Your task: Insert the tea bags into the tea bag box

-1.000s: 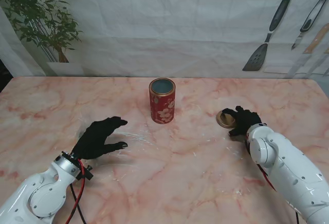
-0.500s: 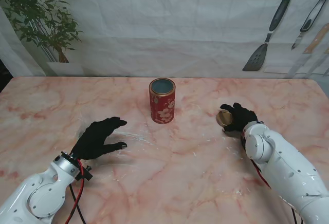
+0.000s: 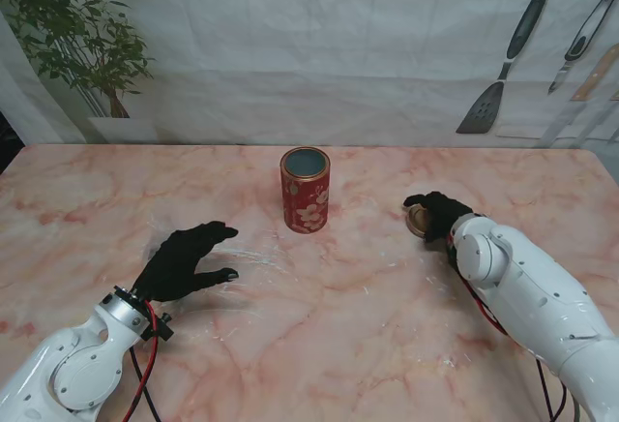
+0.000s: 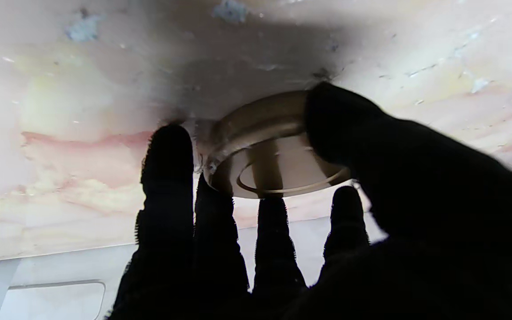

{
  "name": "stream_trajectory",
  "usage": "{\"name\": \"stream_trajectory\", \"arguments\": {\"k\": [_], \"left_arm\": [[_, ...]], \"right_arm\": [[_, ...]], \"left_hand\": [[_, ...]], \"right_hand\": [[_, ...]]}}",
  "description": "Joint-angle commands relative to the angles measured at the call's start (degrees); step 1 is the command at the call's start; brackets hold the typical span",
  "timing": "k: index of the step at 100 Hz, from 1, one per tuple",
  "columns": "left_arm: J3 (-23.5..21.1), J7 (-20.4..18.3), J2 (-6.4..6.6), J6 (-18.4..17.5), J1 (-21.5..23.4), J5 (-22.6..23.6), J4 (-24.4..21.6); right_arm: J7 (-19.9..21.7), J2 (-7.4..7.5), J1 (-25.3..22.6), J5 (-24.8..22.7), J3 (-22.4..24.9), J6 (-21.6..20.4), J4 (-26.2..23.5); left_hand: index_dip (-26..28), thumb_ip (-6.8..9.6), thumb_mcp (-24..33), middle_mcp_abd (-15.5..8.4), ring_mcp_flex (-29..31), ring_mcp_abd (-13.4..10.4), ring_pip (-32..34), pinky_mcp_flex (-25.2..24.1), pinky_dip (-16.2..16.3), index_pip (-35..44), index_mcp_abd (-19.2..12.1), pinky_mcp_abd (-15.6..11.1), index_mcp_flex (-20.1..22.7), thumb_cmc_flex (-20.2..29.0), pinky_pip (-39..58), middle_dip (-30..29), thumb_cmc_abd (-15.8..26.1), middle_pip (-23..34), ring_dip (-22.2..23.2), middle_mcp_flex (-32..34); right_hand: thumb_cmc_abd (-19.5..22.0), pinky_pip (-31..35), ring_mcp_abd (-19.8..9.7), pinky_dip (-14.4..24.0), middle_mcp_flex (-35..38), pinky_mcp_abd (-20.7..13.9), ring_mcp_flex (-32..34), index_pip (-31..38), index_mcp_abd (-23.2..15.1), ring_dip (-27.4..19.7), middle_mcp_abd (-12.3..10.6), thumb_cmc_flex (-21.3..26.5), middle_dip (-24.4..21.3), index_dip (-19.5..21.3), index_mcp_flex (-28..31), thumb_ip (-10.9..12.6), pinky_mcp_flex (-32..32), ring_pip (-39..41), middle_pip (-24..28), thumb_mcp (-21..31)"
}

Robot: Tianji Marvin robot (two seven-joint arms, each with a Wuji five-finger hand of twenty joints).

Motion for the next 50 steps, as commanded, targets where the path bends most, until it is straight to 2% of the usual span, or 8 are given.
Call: {"name": "stream_trajectory", "arguments": {"k": [1,2,4,6,8,13,24,50], "left_arm": [[0.0,-0.8,0.08,0.0,0.0,-0.2,-0.1],[0.0,-0.9,0.09,0.0,0.0,-0.2,-0.1],[0.0,-0.9,0.1,0.0,0.0,-0.2,-0.1],[0.0,-0.9,0.1,-0.1,0.0,-0.3,-0.1],[0.0,-0.9,0.1,-0.1,0.0,-0.3,-0.1],[0.0,-0.9,0.09,-0.1,0.0,-0.3,0.0],[0.0,-0.9,0.09,-0.2,0.0,-0.3,0.0],[-0.2,-0.8,0.08,-0.5,0.1,-0.2,0.2]], "right_arm": [[2.1,-0.6,-1.5,0.5,-1.4,-0.2,2.3],[2.1,-0.63,-1.5,0.6,-1.4,-0.1,2.3],[2.0,-0.68,-1.5,0.8,-1.5,0.0,2.4],[1.9,-0.74,-1.5,1.0,-1.6,0.1,2.5],[1.8,-0.8,-1.5,1.1,-1.6,0.1,2.6],[1.5,-0.86,-1.5,1.3,-1.8,0.1,2.8],[0.2,-1.02,-1.4,1.0,-2.1,-0.2,3.4],[-3.5,-1.71,-1.9,0.4,-0.5,0.1,2.5]], "left_hand": [[0.4,1.31,0.4,-1.3,1.0,-1.9,-0.5,0.1,0.8,0.5,-1.6,-1.4,0.5,1.7,2.2,-0.3,1.2,0.2,0.7,-0.3],[0.4,1.32,0.4,-1.3,1.0,-1.9,-0.5,0.1,0.8,0.5,-1.6,-1.4,0.5,1.7,2.2,-0.3,1.2,0.2,0.7,-0.3],[0.4,1.32,0.5,-1.3,1.0,-1.8,-0.6,0.1,0.8,0.5,-1.5,-1.4,0.5,1.7,2.2,-0.3,1.2,0.2,0.6,-0.3],[0.4,1.33,0.5,-1.2,1.0,-1.8,-0.6,0.1,0.8,0.5,-1.6,-1.4,0.4,1.7,2.2,-0.3,1.2,0.1,0.6,-0.4],[0.4,1.32,0.5,-1.3,1.0,-1.8,-0.6,0.1,0.8,0.5,-1.6,-1.4,0.5,1.7,2.2,-0.3,1.2,0.1,0.6,-0.4],[0.4,1.32,0.4,-1.2,1.0,-1.7,-0.6,0.1,0.8,0.5,-1.7,-1.5,0.4,1.7,2.2,-0.3,1.2,0.1,0.6,-0.4],[0.4,1.32,0.4,-1.3,1.1,-1.8,-0.6,0.1,0.8,0.6,-1.7,-1.4,0.5,1.6,2.2,-0.3,1.2,0.1,0.6,-0.4],[0.5,1.32,0.4,-1.4,1.0,-1.9,-0.6,0.1,0.8,0.7,-1.8,-1.4,0.7,1.5,2.2,-0.3,1.3,0.1,0.6,-0.4]], "right_hand": [[-0.2,5.5,-7.9,-7.7,8.5,-1.0,20.2,7.8,-1.9,5.0,-4.5,13.0,0.3,-3.7,-2.1,0.1,3.4,13.6,9.5,13.7],[-0.2,5.5,-7.9,-7.7,8.5,-1.0,20.2,7.8,-1.9,5.0,-4.5,13.0,0.3,-3.7,-2.1,0.1,3.4,13.6,9.5,13.7],[-3.0,7.6,-7.6,-8.5,10.3,-1.6,21.8,13.0,-2.4,6.1,-4.9,15.6,0.2,-7.8,-3.2,-2.9,4.2,15.0,10.3,15.1],[-3.8,8.2,-7.7,-8.5,11.3,-1.7,22.4,13.9,-2.5,6.4,-4.9,16.2,0.4,-8.2,-3.2,-3.6,4.6,15.5,10.7,15.4],[-5.8,10.4,-7.9,-8.8,13.7,-1.8,24.3,16.8,-2.7,7.2,-5.1,18.2,0.6,-9.3,-3.0,-6.1,5.6,16.8,11.5,16.5],[-7.3,12.3,-8.6,-8.5,16.6,-3.0,26.3,19.2,-2.7,7.7,-5.4,20.3,0.9,-10.4,-2.7,-8.3,7.1,18.2,12.5,17.2],[-7.5,14.0,-10.0,-7.0,21.5,-5.3,29.2,20.4,-2.8,8.2,-5.5,21.9,1.7,-10.7,-1.4,-9.9,9.4,20.2,14.6,17.4],[-7.7,14.7,-10.5,-4.9,25.4,-4.8,31.4,20.9,-2.5,8.2,-5.0,22.3,2.2,-11.0,2.3,-10.4,10.9,21.5,15.3,17.9]]}}
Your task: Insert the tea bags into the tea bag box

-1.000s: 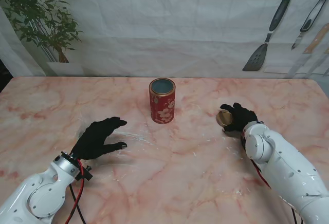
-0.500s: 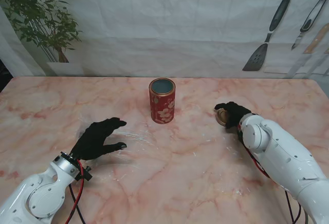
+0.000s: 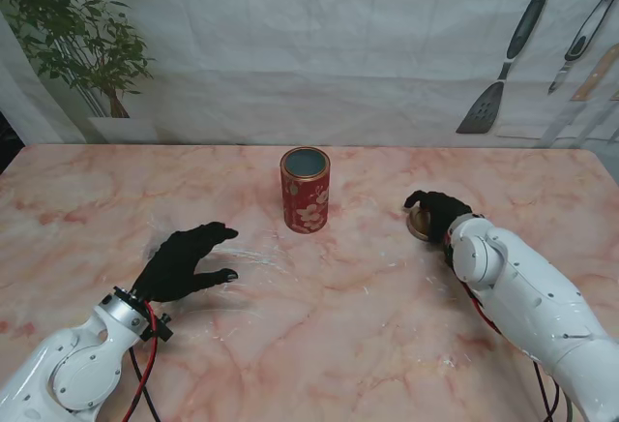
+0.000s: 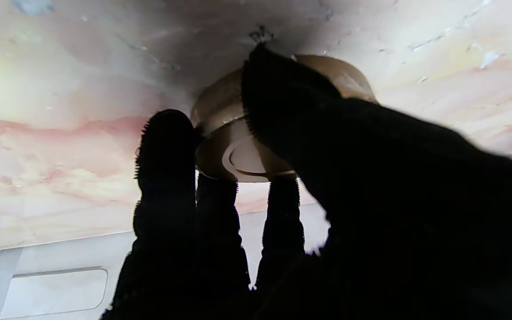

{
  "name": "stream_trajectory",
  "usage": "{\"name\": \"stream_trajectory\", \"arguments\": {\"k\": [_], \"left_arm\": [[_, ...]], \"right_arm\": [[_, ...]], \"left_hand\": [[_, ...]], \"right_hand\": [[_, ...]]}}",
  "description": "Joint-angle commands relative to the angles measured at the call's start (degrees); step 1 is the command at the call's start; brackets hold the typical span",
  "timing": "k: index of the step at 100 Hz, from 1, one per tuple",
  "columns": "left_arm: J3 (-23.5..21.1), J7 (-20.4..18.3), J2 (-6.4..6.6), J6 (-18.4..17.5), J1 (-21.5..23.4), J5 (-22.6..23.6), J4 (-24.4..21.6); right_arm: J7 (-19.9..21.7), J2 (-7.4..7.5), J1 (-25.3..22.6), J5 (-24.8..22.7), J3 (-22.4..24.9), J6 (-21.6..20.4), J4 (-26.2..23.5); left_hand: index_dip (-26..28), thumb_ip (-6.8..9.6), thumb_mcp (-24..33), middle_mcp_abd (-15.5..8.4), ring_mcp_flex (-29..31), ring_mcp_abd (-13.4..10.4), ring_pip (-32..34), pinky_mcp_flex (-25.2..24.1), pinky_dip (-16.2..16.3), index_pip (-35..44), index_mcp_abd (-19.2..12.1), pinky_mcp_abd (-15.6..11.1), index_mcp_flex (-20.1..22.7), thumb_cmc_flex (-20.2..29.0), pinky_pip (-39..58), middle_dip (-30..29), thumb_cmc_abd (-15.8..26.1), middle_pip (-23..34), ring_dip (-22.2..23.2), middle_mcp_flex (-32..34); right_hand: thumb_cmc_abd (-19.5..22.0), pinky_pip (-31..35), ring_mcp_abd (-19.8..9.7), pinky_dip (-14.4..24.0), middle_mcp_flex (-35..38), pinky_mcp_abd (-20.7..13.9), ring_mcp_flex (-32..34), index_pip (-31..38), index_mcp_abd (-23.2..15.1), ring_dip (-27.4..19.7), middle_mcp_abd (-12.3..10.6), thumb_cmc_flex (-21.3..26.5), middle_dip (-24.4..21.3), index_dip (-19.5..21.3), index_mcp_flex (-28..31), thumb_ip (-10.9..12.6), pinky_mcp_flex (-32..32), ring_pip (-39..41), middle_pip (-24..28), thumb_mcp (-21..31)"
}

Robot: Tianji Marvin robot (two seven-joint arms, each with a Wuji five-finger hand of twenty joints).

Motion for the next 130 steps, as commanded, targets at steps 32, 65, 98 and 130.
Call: {"name": "stream_trajectory", "arguments": {"k": [32,65,98,130], "left_arm": [[-0.1,-0.5,0.05,-0.7,-0.1,-0.1,0.2],[-0.1,-0.9,0.11,-1.0,-0.2,-0.2,0.3],[-0.3,-1.1,0.14,-1.2,-0.3,-0.2,0.2],[-0.3,-1.1,0.15,-1.5,-0.3,-0.2,0.2]], "right_arm": [[-0.2,-0.7,-2.3,-1.5,1.3,0.8,-0.9],[-0.8,-0.88,-3.0,-1.8,4.0,1.8,-3.7],[-0.7,-0.92,-3.2,-1.8,5.0,2.3,-4.8],[0.1,-0.8,-3.2,-1.9,5.1,2.6,-5.2]], "left_hand": [[0.5,1.33,0.4,-1.5,0.6,-1.8,-0.6,0.0,0.8,0.3,-1.2,-1.5,0.8,1.4,1.6,-0.3,1.2,0.1,0.6,-0.3],[0.5,1.32,0.4,-1.4,0.7,-2.0,-0.6,0.0,0.8,0.3,-1.1,-1.6,1.0,1.3,1.6,-0.3,1.2,0.1,0.6,-0.2],[0.5,1.33,0.5,-1.4,0.8,-2.1,-0.6,0.1,0.8,0.3,-0.9,-1.6,1.2,1.2,1.7,-0.3,1.2,0.1,0.6,-0.1],[0.5,1.34,0.5,-1.4,0.9,-2.1,-0.6,0.1,0.8,0.3,-0.9,-1.7,1.1,1.3,1.7,-0.3,1.3,0.1,0.7,-0.1]], "right_hand": [[8.4,4.1,-10.3,3.6,16.0,-2.8,26.5,-0.3,-0.5,6.9,0.9,11.8,4.2,-0.5,2.8,5.6,2.6,22.6,15.0,11.2],[8.7,4.2,-10.0,4.1,16.5,-1.8,27.1,-0.5,-0.2,7.0,1.5,11.9,4.3,-0.5,3.5,5.6,3.1,22.8,14.7,11.0],[9.0,4.2,-9.9,4.1,16.6,-1.7,27.3,-0.6,-0.1,6.9,1.8,11.9,4.5,-0.4,3.9,5.6,3.1,22.7,14.5,10.9],[9.6,4.4,-9.6,4.4,16.5,-1.6,27.4,-2.0,-0.2,7.1,2.2,11.9,4.6,-0.8,3.2,5.6,3.2,22.8,14.3,10.5]]}}
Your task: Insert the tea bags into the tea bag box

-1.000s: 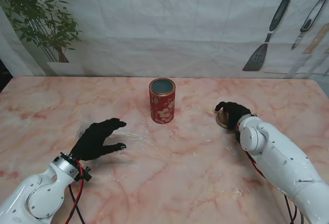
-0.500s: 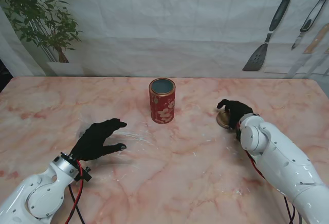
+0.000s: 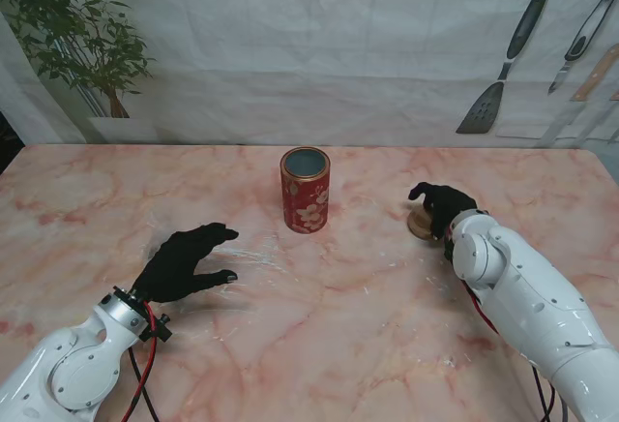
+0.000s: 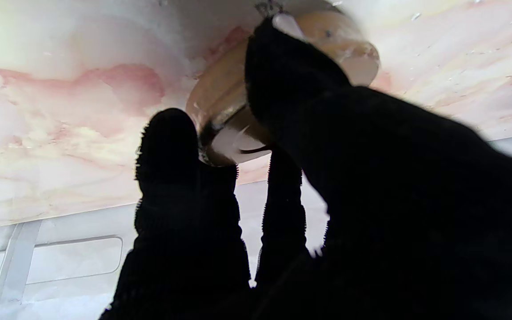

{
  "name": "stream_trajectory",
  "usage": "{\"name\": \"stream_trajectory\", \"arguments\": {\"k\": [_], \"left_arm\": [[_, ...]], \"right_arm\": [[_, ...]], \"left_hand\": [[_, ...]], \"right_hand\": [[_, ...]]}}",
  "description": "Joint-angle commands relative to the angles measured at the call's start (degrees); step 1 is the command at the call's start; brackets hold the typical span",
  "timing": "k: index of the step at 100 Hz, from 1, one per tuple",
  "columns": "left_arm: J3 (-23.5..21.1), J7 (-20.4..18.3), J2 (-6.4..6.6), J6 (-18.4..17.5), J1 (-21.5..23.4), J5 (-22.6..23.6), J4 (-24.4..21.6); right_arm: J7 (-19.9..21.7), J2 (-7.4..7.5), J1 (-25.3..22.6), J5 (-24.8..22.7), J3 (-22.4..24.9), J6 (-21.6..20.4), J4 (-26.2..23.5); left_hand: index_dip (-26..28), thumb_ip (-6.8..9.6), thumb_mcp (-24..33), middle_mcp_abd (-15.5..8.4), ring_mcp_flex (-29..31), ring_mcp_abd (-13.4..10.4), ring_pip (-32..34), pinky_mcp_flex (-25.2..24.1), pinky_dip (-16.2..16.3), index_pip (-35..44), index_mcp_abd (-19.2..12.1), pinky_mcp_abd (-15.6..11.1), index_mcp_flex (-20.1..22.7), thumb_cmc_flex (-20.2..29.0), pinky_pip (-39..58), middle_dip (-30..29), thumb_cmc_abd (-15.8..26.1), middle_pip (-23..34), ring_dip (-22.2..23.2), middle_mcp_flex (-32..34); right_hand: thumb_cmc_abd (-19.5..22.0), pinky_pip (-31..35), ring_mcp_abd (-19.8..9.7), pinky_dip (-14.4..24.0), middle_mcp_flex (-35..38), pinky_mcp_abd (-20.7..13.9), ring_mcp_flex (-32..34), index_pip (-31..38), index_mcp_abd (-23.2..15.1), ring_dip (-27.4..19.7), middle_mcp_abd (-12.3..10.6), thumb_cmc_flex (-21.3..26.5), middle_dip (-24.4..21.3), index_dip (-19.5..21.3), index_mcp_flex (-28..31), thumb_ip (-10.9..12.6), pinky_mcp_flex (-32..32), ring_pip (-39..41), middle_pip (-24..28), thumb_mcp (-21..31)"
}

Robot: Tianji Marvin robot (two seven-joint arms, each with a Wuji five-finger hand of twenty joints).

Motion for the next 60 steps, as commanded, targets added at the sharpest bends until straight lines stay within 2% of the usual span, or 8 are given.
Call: {"name": "stream_trajectory", "arguments": {"k": [1,12,21,23,24,30,45,60], "left_arm": [[-0.1,-0.8,0.08,-0.2,-0.1,-0.2,-0.2],[0.0,-0.7,0.05,-0.3,-0.2,-0.2,-0.1],[-0.1,-0.8,0.09,-0.4,-0.1,-0.2,-0.1],[-0.1,-0.9,0.1,-0.4,-0.1,-0.2,-0.1],[-0.1,-0.9,0.1,-0.4,-0.1,-0.2,-0.1],[-0.1,-1.0,0.11,-0.4,-0.1,-0.2,-0.2],[-0.1,-0.9,0.1,-0.4,-0.1,-0.2,-0.1],[0.0,-1.0,0.11,-0.4,-0.2,-0.3,0.0]], "right_arm": [[1.7,0.03,-0.4,0.3,0.2,0.4,-0.7],[5.0,0.54,-0.5,0.4,0.2,1.3,-1.8],[8.5,1.25,-0.5,-0.4,0.0,2.1,-3.0],[8.7,1.3,-0.5,-0.5,-0.1,2.2,-3.0],[8.8,1.32,-0.5,-0.5,-0.1,2.2,-3.0],[10.7,1.68,-0.6,-1.0,-0.1,2.6,-3.6],[12.9,2.25,-0.8,-2.4,-0.1,2.9,-4.6],[14.9,2.84,-0.1,-4.9,-1.6,3.3,-4.8]], "left_hand": [[0.5,1.34,0.5,-1.4,0.8,-1.6,-0.6,0.0,0.7,0.2,-0.9,-1.5,1.1,1.3,1.7,-0.3,1.3,0.1,0.6,-0.1],[0.5,1.33,0.5,-1.4,0.8,-1.6,-0.7,0.0,0.7,0.2,-1.0,-1.5,1.1,1.2,1.7,-0.3,1.3,0.1,0.6,-0.1],[0.5,1.34,0.5,-1.5,0.9,-1.6,-0.7,0.1,0.7,0.2,-1.1,-1.6,1.1,1.3,1.7,-0.3,1.3,0.1,0.6,-0.1],[0.5,1.34,0.5,-1.5,0.8,-1.6,-0.7,0.1,0.7,0.2,-1.2,-1.6,1.0,1.3,1.7,-0.3,1.3,0.1,0.6,-0.1],[0.5,1.35,0.5,-1.5,0.8,-1.6,-0.7,0.1,0.7,0.2,-1.2,-1.6,1.0,1.3,1.7,-0.3,1.3,0.1,0.6,-0.1],[0.5,1.34,0.5,-1.4,0.9,-1.7,-0.7,0.1,0.7,0.3,-1.1,-1.6,1.1,1.3,1.8,-0.3,1.3,0.1,0.6,-0.1],[0.6,1.34,0.5,-1.5,0.9,-1.6,-0.7,0.1,0.8,0.3,-1.1,-1.6,1.1,1.4,1.8,-0.2,1.3,0.1,0.7,-0.1],[0.6,1.35,0.5,-1.5,0.9,-1.7,-0.6,0.2,0.8,0.3,-1.0,-1.6,1.1,1.4,1.9,-0.3,1.3,0.1,0.7,-0.1]], "right_hand": [[12.8,1.6,-9.6,0.9,5.6,0.1,20.2,-1.2,-0.3,6.4,2.6,11.8,4.0,-1.0,-0.9,8.2,0.7,22.7,9.1,13.0],[20.1,-2.0,-6.0,0.9,0.4,2.8,16.0,-3.9,0.1,6.7,5.0,6.2,3.1,-2.6,-2.6,14.5,-2.0,20.0,6.1,8.6],[25.5,-7.5,-4.9,2.7,-4.3,1.7,10.9,-6.2,-0.1,7.6,6.1,1.2,2.9,-4.1,-3.8,19.2,-4.8,17.7,4.3,3.3],[27.1,-10.2,-4.7,6.3,-5.4,1.2,9.6,-6.2,-0.1,7.6,6.6,-0.5,2.9,-4.3,-3.8,20.4,-5.0,17.5,4.0,1.3],[29.2,-14.6,-4.6,15.9,-7.0,0.6,7.7,-6.6,0.2,7.7,7.4,-2.8,2.8,-4.5,-3.7,21.6,-5.3,17.5,3.2,-1.1],[33.6,-16.6,-5.3,19.6,-10.3,0.9,3.6,-8.8,1.1,7.5,8.5,-7.7,3.0,-4.7,-4.1,24.8,-8.3,17.6,2.3,-6.9],[27.7,-17.6,-2.8,20.4,-17.5,4.1,-3.5,-14.5,3.0,7.1,11.1,-22.7,4.1,-2.5,-5.3,22.0,-14.8,15.9,0.8,-11.8],[27.9,-18.6,-0.9,21.2,-21.8,6.4,-8.1,-21.8,2.9,6.9,12.2,-25.1,3.2,1.9,-7.1,21.1,-18.1,13.3,-5.1,-17.6]]}}
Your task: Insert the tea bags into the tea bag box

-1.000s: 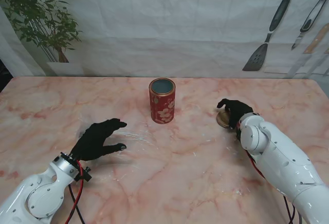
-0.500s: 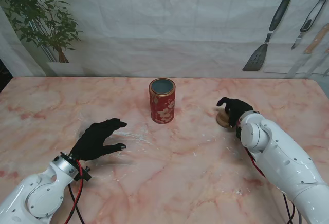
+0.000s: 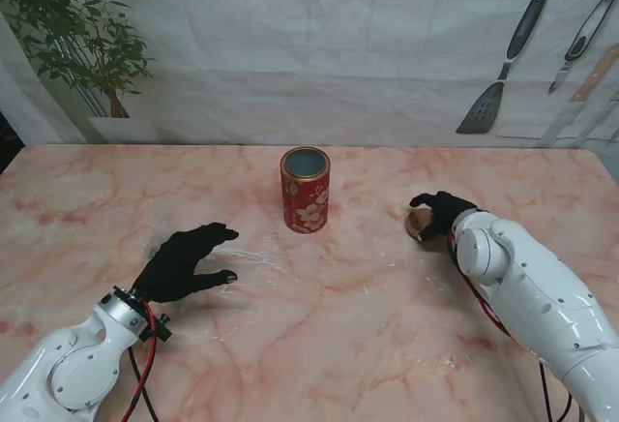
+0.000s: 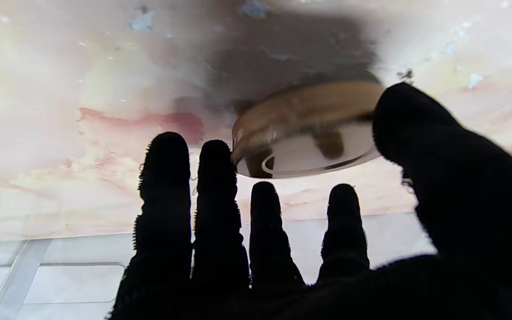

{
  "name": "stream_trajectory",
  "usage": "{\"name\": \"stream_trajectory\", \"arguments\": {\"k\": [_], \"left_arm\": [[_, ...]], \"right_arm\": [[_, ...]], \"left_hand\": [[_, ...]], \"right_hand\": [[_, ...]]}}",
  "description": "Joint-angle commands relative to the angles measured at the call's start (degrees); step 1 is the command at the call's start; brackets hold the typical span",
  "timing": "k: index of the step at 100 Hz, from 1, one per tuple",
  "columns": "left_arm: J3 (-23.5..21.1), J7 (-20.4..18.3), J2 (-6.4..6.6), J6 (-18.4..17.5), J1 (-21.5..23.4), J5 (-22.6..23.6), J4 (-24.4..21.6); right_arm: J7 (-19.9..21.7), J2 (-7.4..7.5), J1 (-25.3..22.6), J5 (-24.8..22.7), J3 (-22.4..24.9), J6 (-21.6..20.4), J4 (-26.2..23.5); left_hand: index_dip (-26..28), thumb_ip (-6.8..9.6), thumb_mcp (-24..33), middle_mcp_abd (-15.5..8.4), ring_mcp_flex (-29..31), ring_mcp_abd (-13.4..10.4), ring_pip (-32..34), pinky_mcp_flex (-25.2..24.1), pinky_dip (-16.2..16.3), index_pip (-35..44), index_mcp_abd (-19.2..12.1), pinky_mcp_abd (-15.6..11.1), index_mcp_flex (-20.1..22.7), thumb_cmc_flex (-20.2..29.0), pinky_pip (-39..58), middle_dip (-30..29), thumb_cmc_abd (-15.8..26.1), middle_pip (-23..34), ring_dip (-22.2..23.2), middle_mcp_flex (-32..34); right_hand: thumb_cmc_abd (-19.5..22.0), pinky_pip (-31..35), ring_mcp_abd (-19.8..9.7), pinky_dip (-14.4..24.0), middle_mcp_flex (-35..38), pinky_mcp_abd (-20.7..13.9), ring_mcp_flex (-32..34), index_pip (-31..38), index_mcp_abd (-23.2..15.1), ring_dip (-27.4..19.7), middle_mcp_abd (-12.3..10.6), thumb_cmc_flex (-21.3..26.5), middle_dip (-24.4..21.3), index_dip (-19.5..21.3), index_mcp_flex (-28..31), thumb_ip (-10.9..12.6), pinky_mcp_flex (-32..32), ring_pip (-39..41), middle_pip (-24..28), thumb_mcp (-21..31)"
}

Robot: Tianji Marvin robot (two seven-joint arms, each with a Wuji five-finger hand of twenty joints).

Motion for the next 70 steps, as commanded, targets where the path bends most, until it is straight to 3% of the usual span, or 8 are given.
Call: {"name": "stream_trajectory", "arguments": {"k": [1,9,17,31,38,47,56,70], "left_arm": [[0.1,-0.8,0.08,-0.2,-0.1,-0.3,0.0],[0.1,-0.9,0.09,-0.2,-0.1,-0.3,0.0],[-0.1,-1.0,0.08,-0.2,0.0,-0.3,-0.1],[-0.1,-0.8,0.04,-0.3,0.0,-0.4,0.0],[-0.1,-0.8,0.03,-0.4,0.0,-0.6,0.1],[0.0,-0.7,0.02,-0.4,0.0,-0.6,0.2],[0.1,-0.7,0.03,-0.5,-0.1,-0.5,0.2],[0.1,-0.7,0.03,-0.5,-0.1,-0.4,0.2]], "right_arm": [[1.6,0.36,0.2,-0.3,-1.0,0.1,0.0],[1.7,0.37,0.8,0.0,-1.9,-0.2,0.8],[2.4,0.35,1.5,1.8,-2.5,-1.4,1.9],[5.5,0.67,2.8,3.8,-4.2,-1.6,2.8],[9.5,1.29,3.6,4.6,-5.3,-1.8,2.7],[11.9,1.83,4.4,4.3,-6.8,-2.1,2.9],[12.9,2.05,4.9,4.3,-8.0,-2.0,3.2],[13.1,2.11,5.3,4.4,-9.1,-1.8,3.6]], "left_hand": [[0.5,1.35,0.5,-1.4,0.9,-1.6,-0.6,0.0,0.8,0.3,-1.0,-1.5,1.1,1.4,1.9,-0.3,1.3,0.1,0.7,-0.2],[0.5,1.34,0.5,-1.5,0.9,-1.6,-0.6,0.0,0.8,0.3,-1.2,-1.6,1.1,1.4,1.9,-0.3,1.2,0.1,0.7,-0.2],[0.5,1.34,0.5,-1.6,0.9,-1.7,-0.6,0.0,0.8,0.3,-1.2,-1.5,1.1,1.3,1.9,-0.3,1.3,0.1,0.7,-0.2],[0.5,1.34,0.5,-1.4,0.9,-1.6,-0.6,0.0,0.8,0.3,-1.1,-1.5,1.1,1.3,1.9,-0.3,1.3,0.1,0.7,-0.2],[0.5,1.35,0.5,-1.5,0.9,-1.5,-0.6,0.1,0.8,0.2,-1.2,-1.6,1.0,1.4,1.9,-0.3,1.3,0.1,0.7,-0.2],[0.5,1.35,0.5,-1.6,1.0,-1.4,-0.6,0.1,0.8,0.2,-1.2,-1.6,0.9,1.4,2.0,-0.3,1.3,0.1,0.7,-0.1],[0.5,1.35,0.5,-1.5,1.1,-1.6,-0.5,0.1,0.8,0.2,-1.2,-1.6,1.0,1.4,2.0,-0.3,1.3,0.1,0.7,-0.1],[0.5,1.35,0.5,-1.5,1.1,-1.6,-0.5,0.2,0.9,0.3,-1.1,-1.6,1.0,1.5,2.1,-0.2,1.3,0.2,0.7,-0.2]], "right_hand": [[0.0,-1.0,-0.4,0.9,-2.7,1.5,-1.8,-2.0,0.0,0.3,1.1,-1.4,-1.0,1.4,-2.4,2.6,-0.8,0.2,-3.4,-1.4],[-1.0,-0.9,-0.7,0.7,-2.7,0.6,-1.9,-5.0,-0.8,-0.5,0.8,0.4,-1.8,3.2,-2.5,3.1,-0.1,-0.9,-8.7,0.6],[-1.8,-1.3,-0.9,0.1,-2.6,0.5,-1.6,-6.8,-2.0,-2.0,-0.4,4.1,-1.8,4.4,-2.6,4.5,0.3,-3.1,-10.1,5.9],[0.2,-2.3,-1.2,-1.6,-2.4,-0.1,-1.1,-8.1,-2.9,-3.9,-2.4,12.9,-2.8,5.3,-3.3,6.0,1.7,-5.4,-11.8,7.2],[0.2,-3.9,0.3,-3.0,-2.9,2.2,-4.6,-11.1,-3.2,-4.9,-2.8,10.2,-5.2,4.6,-5.2,5.9,-0.9,-7.3,-17.8,5.7],[-1.1,-4.5,1.1,-3.0,-3.7,6.4,-6.4,-18.4,-2.9,-5.0,-3.0,3.6,-1.4,7.4,-4.4,4.7,-3.7,-9.0,-22.5,3.8],[-0.2,-5.2,2.0,-3.0,-4.3,8.7,-7.3,-24.8,-2.4,-4.7,-2.3,0.3,2.3,13.3,-2.6,3.4,-5.7,-9.9,-24.3,-2.2],[2.8,-5.9,2.6,-3.5,-4.4,8.6,-7.7,-25.0,-0.2,-4.4,0.0,-2.8,4.4,16.1,-0.9,3.1,-7.0,-9.9,-23.2,-9.9]]}}
